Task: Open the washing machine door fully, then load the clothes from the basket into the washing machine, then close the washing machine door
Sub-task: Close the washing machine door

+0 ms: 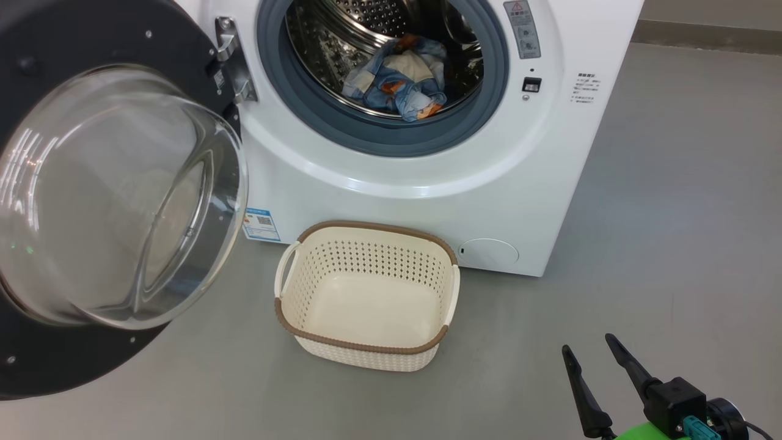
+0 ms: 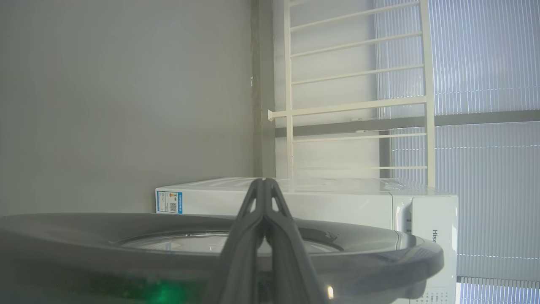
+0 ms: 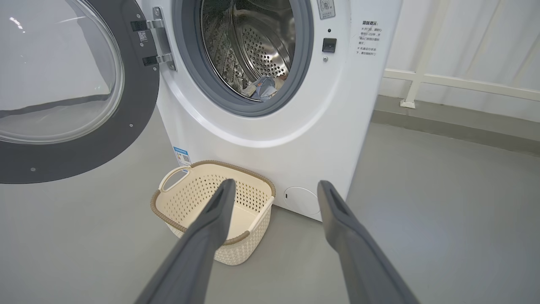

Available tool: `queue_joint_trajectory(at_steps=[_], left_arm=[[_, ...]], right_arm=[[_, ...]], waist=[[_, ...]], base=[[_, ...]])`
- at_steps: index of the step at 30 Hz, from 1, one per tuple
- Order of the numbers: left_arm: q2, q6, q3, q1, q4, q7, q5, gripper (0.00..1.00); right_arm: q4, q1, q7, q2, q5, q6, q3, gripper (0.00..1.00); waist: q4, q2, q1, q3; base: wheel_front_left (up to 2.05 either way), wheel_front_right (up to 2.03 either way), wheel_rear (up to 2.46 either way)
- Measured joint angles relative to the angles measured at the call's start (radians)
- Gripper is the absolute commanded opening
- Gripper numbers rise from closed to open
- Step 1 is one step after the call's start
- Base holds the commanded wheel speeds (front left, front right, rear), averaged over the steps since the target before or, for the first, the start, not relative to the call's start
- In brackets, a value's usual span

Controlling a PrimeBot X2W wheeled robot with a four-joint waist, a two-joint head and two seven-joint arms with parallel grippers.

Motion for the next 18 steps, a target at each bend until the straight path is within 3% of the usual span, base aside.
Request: queue_joint_trajectory(at_steps=[18], left_arm=[[-0.051,0.015,-0.032,0.060,-0.129,0.265,-0.066,0.00]], right_arm=[[-0.002,-0.001,0.000,-0.004,0.000,0.000,-0.001,1.00]], waist=[[0.036,0.0000,0.0000,0.012]], base=[[0.00,0.00,0.00]])
